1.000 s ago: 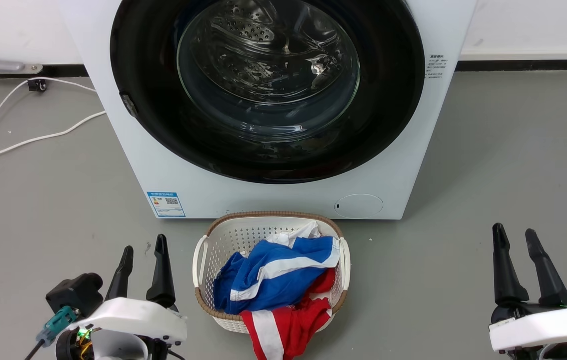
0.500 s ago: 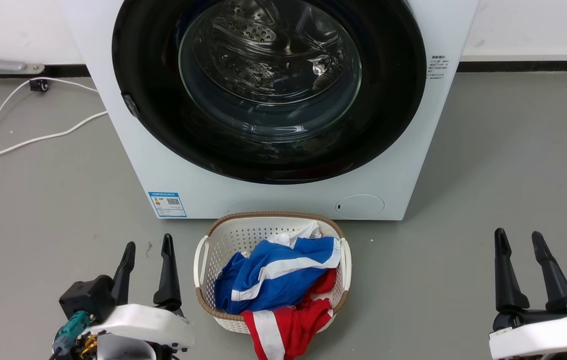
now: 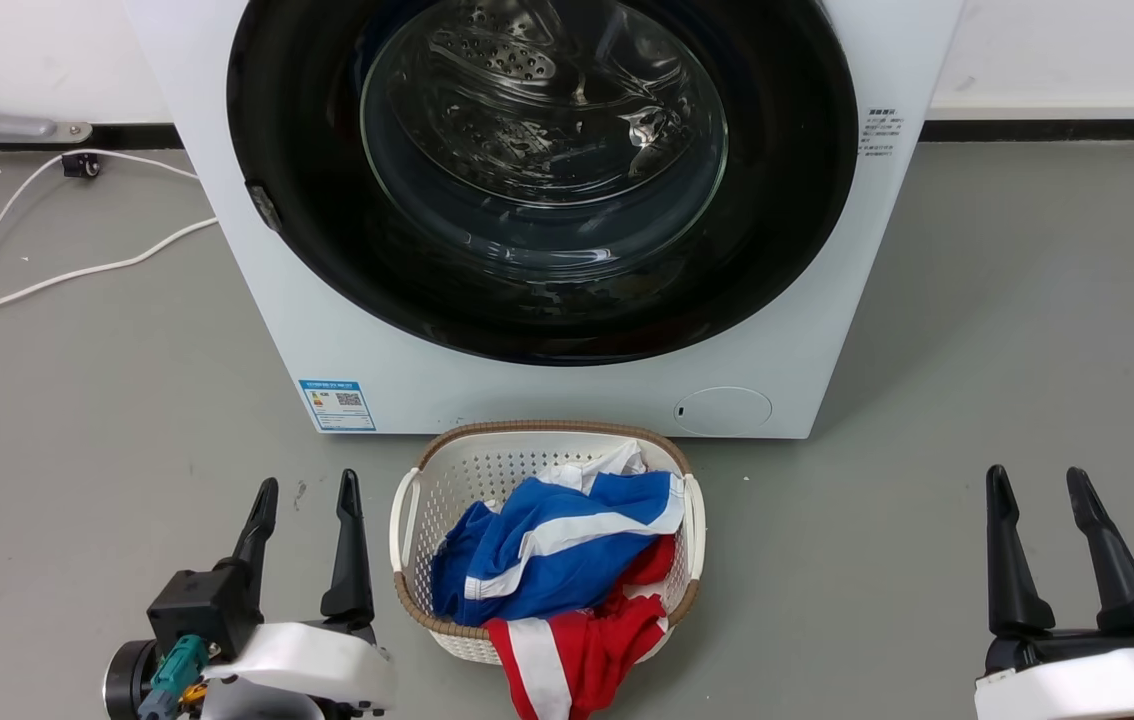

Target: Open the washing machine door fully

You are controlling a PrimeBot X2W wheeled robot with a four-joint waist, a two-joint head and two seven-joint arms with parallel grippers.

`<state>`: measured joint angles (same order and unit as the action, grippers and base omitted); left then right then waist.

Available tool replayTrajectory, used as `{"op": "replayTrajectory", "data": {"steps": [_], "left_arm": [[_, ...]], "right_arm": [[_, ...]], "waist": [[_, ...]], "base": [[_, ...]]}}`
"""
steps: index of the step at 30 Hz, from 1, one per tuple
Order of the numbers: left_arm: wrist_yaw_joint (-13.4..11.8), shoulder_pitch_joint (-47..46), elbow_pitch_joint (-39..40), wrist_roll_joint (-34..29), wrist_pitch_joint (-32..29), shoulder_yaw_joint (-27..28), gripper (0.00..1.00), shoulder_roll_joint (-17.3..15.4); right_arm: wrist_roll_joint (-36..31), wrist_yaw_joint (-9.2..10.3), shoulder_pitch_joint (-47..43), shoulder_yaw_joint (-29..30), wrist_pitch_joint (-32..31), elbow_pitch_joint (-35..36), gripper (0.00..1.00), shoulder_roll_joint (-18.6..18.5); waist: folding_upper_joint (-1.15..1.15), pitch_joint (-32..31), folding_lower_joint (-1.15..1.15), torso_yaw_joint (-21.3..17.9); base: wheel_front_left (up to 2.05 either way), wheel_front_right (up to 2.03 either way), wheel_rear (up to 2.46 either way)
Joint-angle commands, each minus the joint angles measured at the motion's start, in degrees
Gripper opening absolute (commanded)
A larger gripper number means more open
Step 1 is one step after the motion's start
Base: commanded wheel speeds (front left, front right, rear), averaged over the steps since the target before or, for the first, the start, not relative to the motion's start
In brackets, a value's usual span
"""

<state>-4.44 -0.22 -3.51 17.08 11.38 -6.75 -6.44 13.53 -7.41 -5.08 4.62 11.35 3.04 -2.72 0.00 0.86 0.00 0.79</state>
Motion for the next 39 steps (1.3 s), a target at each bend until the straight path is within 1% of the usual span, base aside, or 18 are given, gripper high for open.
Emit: {"op": "replayTrajectory", "data": {"steps": [1,15,27,33,39], "left_arm": [[0.27,0.2,0.66,-1.22,0.57,0.03,1.0,0.08],[1.57,1.44,0.49,-7.24,2.16,1.08,1.0,1.08],[2.8,2.14,-0.12,-11.97,3.44,2.05,1.0,2.35],[3.28,2.36,-0.35,-13.67,3.92,2.65,1.0,2.7],[3.76,2.46,-0.93,-13.52,3.85,3.34,1.0,3.11]], "right_arm": [[-1.37,-0.1,-0.49,-0.06,0.56,0.75,1.0,-0.26],[-6.6,-0.12,-2.01,-0.45,2.17,2.1,1.0,-0.27],[-8.86,-0.14,-3.02,-0.43,3.44,2.25,1.0,-0.27],[-8.5,-0.13,-3.56,-0.52,3.88,1.6,1.0,-0.26],[-6.95,-0.14,-3.44,-0.52,3.87,0.57,1.0,-0.26]], "waist": [[0.0,0.03,0.0,0.03],[0.0,0.03,0.0,-0.05],[0.0,-0.13,0.0,0.0],[0.0,-0.15,0.0,0.08],[0.0,-0.18,0.0,0.16]], "base": [[0.0,0.0,0.0],[0.0,0.0,0.0],[0.0,0.0,0.0],[0.0,0.0,0.0],[0.0,0.0,0.0]]}}
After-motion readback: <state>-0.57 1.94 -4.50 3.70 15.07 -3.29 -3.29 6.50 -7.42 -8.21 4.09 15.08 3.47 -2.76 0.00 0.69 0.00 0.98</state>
